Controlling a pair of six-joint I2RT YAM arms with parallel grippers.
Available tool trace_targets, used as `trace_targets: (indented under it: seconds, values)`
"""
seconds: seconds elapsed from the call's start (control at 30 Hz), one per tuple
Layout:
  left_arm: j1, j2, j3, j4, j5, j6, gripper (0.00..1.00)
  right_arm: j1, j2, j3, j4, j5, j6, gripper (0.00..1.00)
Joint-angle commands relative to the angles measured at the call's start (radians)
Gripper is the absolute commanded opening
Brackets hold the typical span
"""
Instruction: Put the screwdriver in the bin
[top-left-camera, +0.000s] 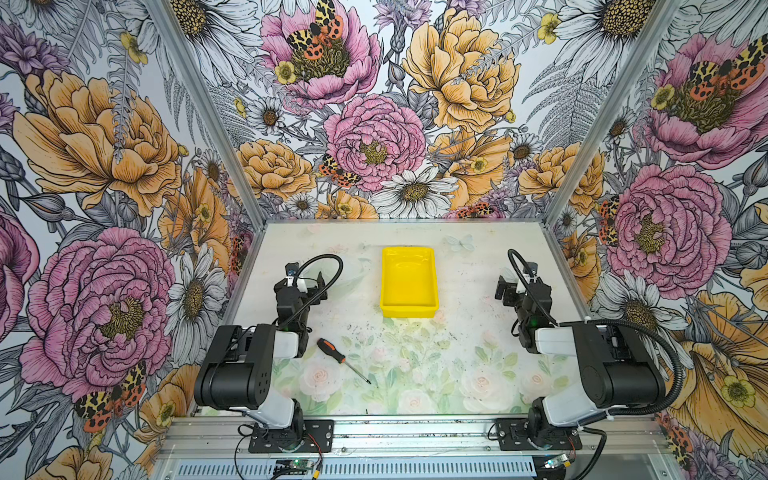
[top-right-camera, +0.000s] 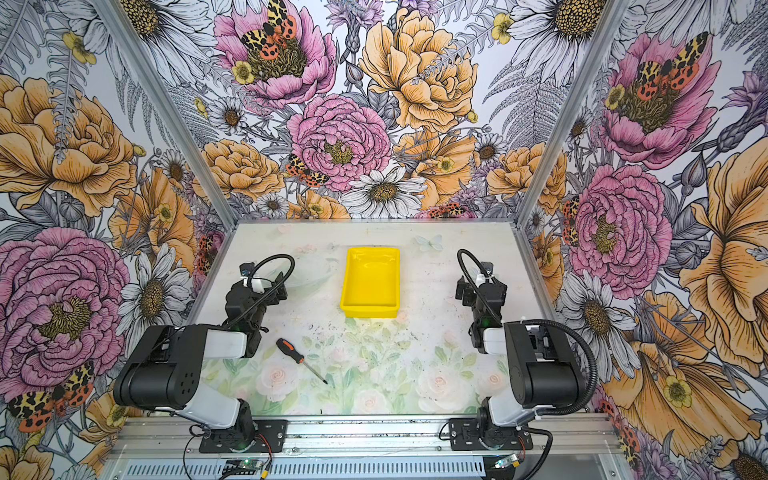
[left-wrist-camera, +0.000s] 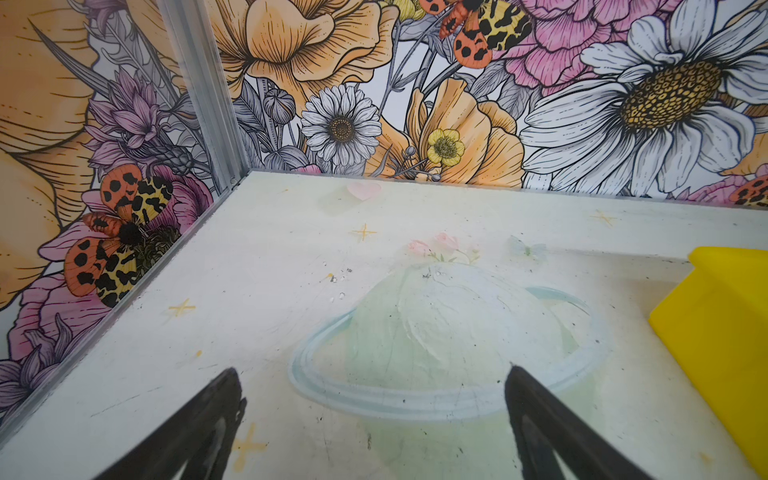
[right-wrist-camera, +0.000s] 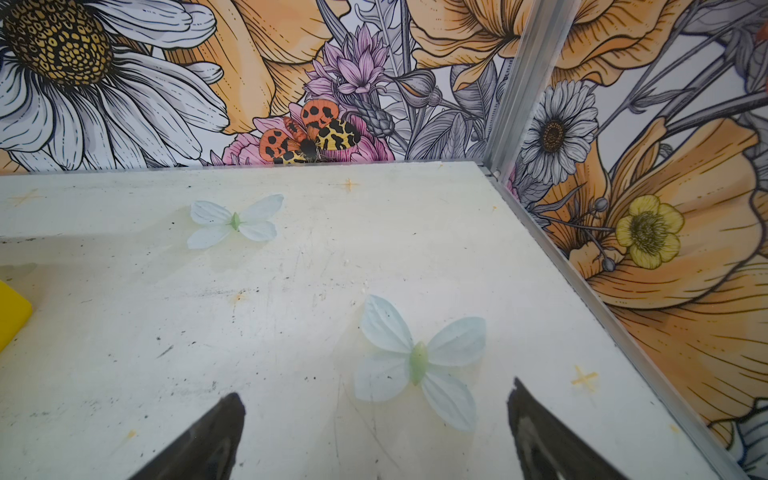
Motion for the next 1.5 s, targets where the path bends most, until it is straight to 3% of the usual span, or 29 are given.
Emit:
trace_targets:
  seconds: [0.0,0.67,0.87,1.0,1.3,1.47]
  values:
    - [0.009,0.008,0.008,0.004,0.03,0.008,0.99,0.001,0.0,-0.002,0.041,-0.007,0.008,1.0]
    - [0.02,0.0,0.015,-0.017,0.059,0.003,0.99,-0.001,-0.007,-0.006,0.047,-0.011,0.006,0.99]
    - [0.021,-0.053,-0.004,-0.025,0.024,-0.011,0.99,0.003,-0.062,0.051,-0.101,-0.098,-0.03,1.0]
    - [0.026,-0.114,0.059,-0.207,-0.059,-0.039,0.99,0.006,-0.124,0.052,-0.171,-0.144,-0.046,1.0]
    - [0.034,-0.264,0.116,-0.507,-0.048,-0.056,0.99,0.056,-0.304,0.072,-0.396,-0.126,-0.035,0.99]
    - [0.014,-0.331,0.168,-0.701,-0.105,-0.195,0.99,0.139,-0.386,0.129,-0.587,-0.125,-0.04,0.99]
